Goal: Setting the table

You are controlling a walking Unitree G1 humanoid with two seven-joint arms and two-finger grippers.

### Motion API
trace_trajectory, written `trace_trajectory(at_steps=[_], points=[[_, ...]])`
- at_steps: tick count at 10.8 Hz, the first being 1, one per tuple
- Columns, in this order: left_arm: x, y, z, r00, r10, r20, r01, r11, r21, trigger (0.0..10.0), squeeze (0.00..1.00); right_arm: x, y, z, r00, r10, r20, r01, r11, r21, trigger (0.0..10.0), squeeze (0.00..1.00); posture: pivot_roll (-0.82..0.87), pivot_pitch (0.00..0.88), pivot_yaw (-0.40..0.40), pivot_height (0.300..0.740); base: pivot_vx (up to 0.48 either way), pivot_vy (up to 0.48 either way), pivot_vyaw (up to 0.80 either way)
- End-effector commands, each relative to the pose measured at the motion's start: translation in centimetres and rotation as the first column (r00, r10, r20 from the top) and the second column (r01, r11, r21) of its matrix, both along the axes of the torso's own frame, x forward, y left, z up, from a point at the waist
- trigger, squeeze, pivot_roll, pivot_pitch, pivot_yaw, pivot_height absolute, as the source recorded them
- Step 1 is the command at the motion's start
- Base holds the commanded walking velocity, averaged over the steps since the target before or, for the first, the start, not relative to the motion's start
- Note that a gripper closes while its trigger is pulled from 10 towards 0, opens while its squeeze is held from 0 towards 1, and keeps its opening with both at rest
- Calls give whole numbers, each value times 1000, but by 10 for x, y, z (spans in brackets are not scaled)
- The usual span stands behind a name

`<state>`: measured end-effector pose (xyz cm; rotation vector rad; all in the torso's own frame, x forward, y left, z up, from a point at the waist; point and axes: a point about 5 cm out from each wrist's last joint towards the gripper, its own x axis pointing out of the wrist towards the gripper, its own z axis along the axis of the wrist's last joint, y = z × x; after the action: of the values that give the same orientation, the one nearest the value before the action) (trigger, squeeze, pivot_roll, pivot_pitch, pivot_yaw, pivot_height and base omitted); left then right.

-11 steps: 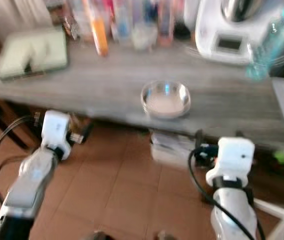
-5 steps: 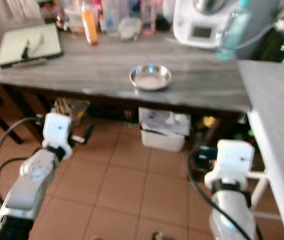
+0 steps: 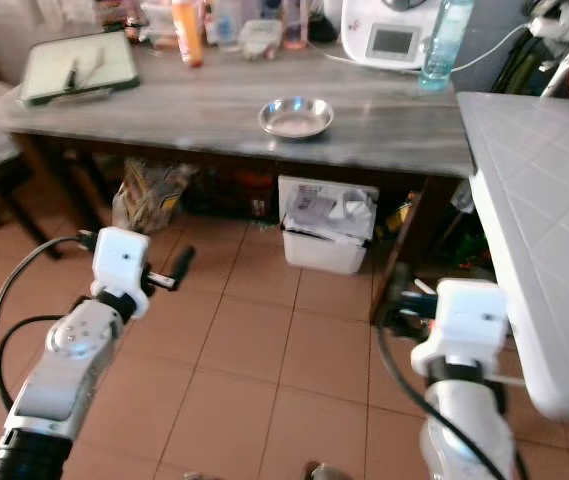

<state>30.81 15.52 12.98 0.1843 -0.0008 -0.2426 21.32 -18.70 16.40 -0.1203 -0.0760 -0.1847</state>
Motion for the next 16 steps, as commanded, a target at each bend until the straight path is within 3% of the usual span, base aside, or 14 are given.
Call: trace_trajectory(at_steps=[1, 5, 6, 8, 12, 16], points=[[-1, -3, -1, 1000, -6, -3, 6, 1000, 3, 10000, 0, -2, -2, 2, 1000, -5, 8, 5, 1000, -6, 10000, 0, -58, 114, 41, 740, -307, 0, 0], [3, -27, -1, 993, -113, 26, 113, 994, 11, 10000, 0, 1, 1, -1, 1000, -13, 13, 13, 1000, 6, 10000, 0, -47, 111, 54, 740, -137, 0, 0], [8, -31, -7, 993, -118, 20, 118, 993, 1, 10000, 0, 4, 8, -4, 1000, 14, 8, -14, 1000, 21, 10000, 0, -34, 111, 38, 740, 0, 0, 0], [16, -39, -2, 993, -108, 51, 109, 994, -29, 10000, 0, 10, 13, -3, 999, 43, 18, -43, 999, 4, 10000, 0, -27, 105, 29, 740, 0, 0, 0], [35, -68, 1, 987, -143, 73, 150, 983, -104, 10000, 0, 17, -5, -6, 998, -8, 57, 9, 1000, -11, 10000, 0, -61, 61, 14, 740, 0, 0, 0], [37, -66, 6, 987, -131, 96, 141, 985, -100, 10000, 0, 23, -4, 3, 996, 8, 93, -5, 999, -36, 10000, 0, -58, 71, 23, 740, 0, 0, 0]])
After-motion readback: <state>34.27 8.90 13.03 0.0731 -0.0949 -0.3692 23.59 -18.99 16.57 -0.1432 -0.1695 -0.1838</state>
